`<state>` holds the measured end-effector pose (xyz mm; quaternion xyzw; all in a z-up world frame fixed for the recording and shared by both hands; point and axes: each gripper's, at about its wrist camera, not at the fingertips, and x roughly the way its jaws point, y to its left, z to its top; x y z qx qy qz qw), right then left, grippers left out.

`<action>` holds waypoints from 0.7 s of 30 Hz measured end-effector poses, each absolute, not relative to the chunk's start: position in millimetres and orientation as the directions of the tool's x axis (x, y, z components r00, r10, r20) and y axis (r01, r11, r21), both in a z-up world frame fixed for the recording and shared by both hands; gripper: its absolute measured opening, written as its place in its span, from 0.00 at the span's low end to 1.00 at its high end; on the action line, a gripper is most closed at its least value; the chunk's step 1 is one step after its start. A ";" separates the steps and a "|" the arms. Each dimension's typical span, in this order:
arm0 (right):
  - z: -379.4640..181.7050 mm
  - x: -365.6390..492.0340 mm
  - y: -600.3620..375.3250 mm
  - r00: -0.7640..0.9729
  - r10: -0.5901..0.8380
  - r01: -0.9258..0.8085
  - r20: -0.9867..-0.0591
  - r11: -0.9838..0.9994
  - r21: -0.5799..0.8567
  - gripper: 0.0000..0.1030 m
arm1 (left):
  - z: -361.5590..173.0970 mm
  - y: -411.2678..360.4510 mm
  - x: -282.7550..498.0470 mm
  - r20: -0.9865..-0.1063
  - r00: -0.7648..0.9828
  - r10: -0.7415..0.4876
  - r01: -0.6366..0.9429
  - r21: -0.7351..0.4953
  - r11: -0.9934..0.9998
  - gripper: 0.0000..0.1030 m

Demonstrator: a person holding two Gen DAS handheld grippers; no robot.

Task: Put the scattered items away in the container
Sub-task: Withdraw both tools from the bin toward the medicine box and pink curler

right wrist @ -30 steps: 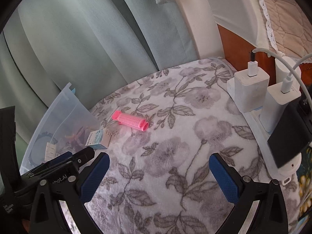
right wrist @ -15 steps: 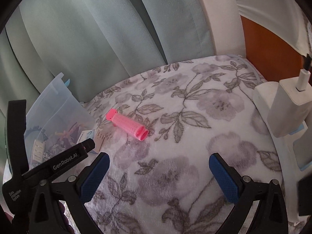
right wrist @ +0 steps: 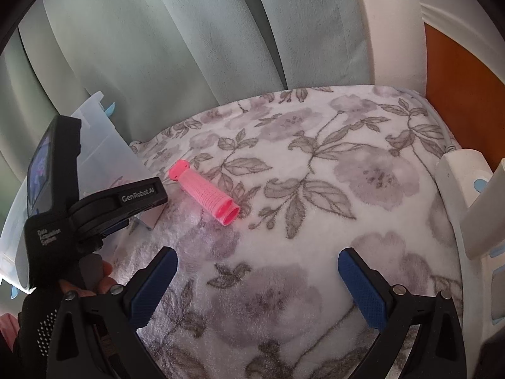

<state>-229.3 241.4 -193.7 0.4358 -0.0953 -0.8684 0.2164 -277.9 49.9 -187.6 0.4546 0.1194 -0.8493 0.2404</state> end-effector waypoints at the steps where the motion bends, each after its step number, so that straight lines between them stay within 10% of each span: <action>1: -194.4 -229.4 240.5 -0.525 -0.458 0.296 -0.717 -0.889 0.351 1.00 | -189.7 50.2 -280.9 -0.835 -0.463 -0.297 0.513 0.021 -0.858 0.67; 21: -195.8 -229.1 237.5 -0.525 -0.454 0.300 -0.720 -0.890 0.343 1.00 | -184.2 35.6 -261.5 -0.850 -0.475 -0.227 0.495 -0.044 -0.868 0.66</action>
